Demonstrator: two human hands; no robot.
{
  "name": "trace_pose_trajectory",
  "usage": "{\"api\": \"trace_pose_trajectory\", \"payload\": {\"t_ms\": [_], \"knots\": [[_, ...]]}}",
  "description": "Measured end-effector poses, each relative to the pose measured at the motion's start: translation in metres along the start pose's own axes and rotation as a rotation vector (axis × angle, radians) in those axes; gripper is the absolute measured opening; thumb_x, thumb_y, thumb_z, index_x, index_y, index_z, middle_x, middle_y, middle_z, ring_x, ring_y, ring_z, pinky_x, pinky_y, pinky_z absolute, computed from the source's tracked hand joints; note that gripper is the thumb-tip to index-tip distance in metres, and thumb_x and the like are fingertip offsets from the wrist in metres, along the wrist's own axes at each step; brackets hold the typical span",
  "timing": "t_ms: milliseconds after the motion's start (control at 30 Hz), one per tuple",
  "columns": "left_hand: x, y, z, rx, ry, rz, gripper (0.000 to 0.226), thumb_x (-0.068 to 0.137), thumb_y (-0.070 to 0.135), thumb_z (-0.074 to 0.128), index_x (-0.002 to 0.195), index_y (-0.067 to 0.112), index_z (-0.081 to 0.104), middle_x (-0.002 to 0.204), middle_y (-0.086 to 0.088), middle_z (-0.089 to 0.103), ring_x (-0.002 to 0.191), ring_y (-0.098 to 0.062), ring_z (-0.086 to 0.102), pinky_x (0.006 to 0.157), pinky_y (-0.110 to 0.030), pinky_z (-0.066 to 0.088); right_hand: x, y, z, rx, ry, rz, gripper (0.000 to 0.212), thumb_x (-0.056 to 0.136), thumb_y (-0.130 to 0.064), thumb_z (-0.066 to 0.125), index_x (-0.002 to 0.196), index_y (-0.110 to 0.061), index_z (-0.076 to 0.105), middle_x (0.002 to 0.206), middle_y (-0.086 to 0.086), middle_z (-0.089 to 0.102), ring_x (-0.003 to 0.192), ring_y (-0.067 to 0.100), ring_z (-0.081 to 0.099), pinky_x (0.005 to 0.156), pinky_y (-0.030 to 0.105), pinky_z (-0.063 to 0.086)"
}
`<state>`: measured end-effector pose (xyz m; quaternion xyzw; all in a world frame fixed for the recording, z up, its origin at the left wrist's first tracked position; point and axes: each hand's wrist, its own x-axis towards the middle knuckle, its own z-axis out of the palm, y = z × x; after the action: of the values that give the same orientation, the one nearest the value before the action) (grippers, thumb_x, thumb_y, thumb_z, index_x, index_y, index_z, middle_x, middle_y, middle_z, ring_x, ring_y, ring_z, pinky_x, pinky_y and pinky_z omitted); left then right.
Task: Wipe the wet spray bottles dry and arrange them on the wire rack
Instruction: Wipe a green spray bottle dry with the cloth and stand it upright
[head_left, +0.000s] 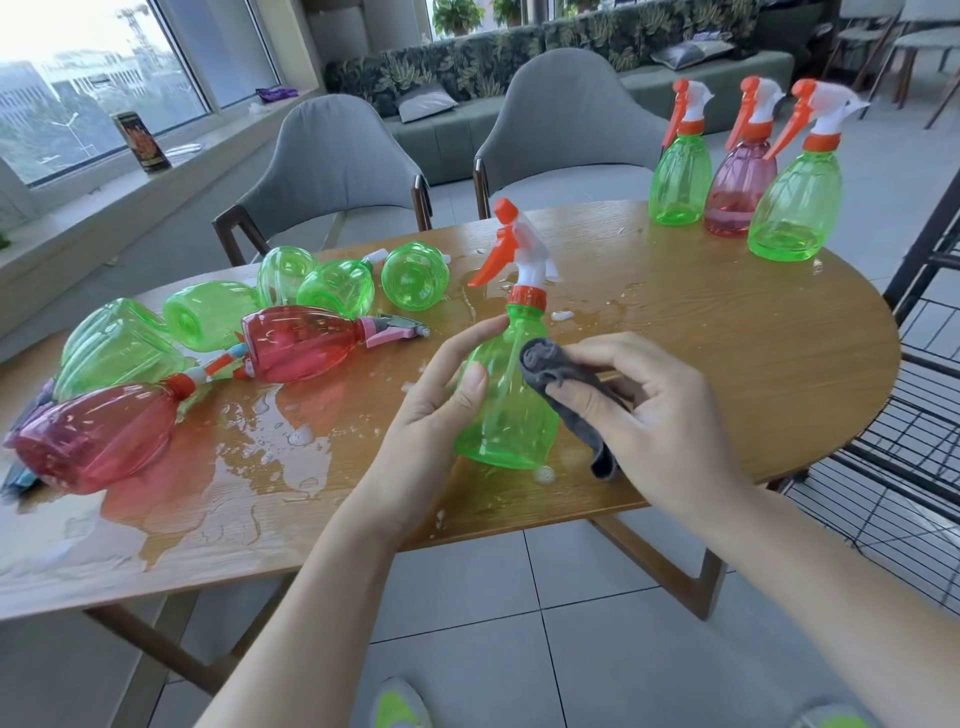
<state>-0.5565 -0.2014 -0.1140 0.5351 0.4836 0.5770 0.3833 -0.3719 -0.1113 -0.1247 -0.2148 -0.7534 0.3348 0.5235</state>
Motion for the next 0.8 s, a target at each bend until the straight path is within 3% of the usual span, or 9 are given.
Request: {"api": "trace_pose_trajectory", "payload": {"t_ms": [167, 300, 567, 700, 800], "knots": [[0.001, -0.004, -0.006, 0.083, -0.003, -0.002, 0.051, 0.098, 0.050, 0.064, 0.148, 0.046, 0.058, 0.159, -0.004, 0.054, 0.153, -0.037, 0.043, 0.122, -0.069, 0.033, 0.006, 0.002, -0.003, -0.033, 0.064, -0.037, 0.023, 0.086, -0.033, 0.077, 0.108, -0.025, 0.076, 0.103, -0.013, 0.074, 0.094, 0.010, 0.072, 0.077, 0.040, 0.059], [0.001, -0.003, -0.001, 0.080, 0.024, -0.046, 0.051, 0.097, 0.053, 0.064, 0.148, 0.048, 0.057, 0.161, -0.001, 0.052, 0.154, -0.037, 0.041, 0.122, -0.067, 0.036, 0.006, 0.003, -0.002, -0.072, 0.094, -0.095, 0.028, 0.086, -0.025, 0.079, 0.112, -0.016, 0.078, 0.104, -0.009, 0.075, 0.096, 0.007, 0.072, 0.081, 0.032, 0.059], [0.004, -0.004, 0.001, 0.125, -0.021, -0.046, 0.044, 0.104, 0.045, 0.061, 0.147, 0.049, 0.057, 0.158, 0.007, 0.055, 0.152, -0.028, 0.046, 0.122, -0.062, 0.039, 0.014, 0.003, -0.004, 0.045, 0.126, 0.069, 0.019, 0.089, -0.019, 0.079, 0.108, -0.021, 0.076, 0.102, -0.011, 0.077, 0.093, 0.005, 0.074, 0.078, 0.020, 0.055], [0.005, -0.006, -0.001, 0.044, 0.012, -0.053, 0.052, 0.099, 0.052, 0.063, 0.150, 0.046, 0.055, 0.162, -0.004, 0.051, 0.152, -0.038, 0.043, 0.123, -0.070, 0.031, 0.006, 0.005, 0.001, 0.028, 0.042, -0.003, 0.018, 0.089, -0.028, 0.079, 0.105, -0.022, 0.074, 0.105, -0.006, 0.075, 0.097, 0.012, 0.073, 0.082, 0.032, 0.059], [0.004, -0.007, 0.000, 0.043, 0.078, -0.038, 0.050, 0.098, 0.056, 0.062, 0.147, 0.048, 0.057, 0.158, -0.001, 0.055, 0.150, -0.031, 0.048, 0.123, -0.067, 0.033, -0.008, 0.006, 0.005, -0.030, -0.040, -0.137, 0.021, 0.088, -0.026, 0.079, 0.102, -0.010, 0.076, 0.104, 0.000, 0.073, 0.100, 0.009, 0.069, 0.085, 0.022, 0.054]]}}
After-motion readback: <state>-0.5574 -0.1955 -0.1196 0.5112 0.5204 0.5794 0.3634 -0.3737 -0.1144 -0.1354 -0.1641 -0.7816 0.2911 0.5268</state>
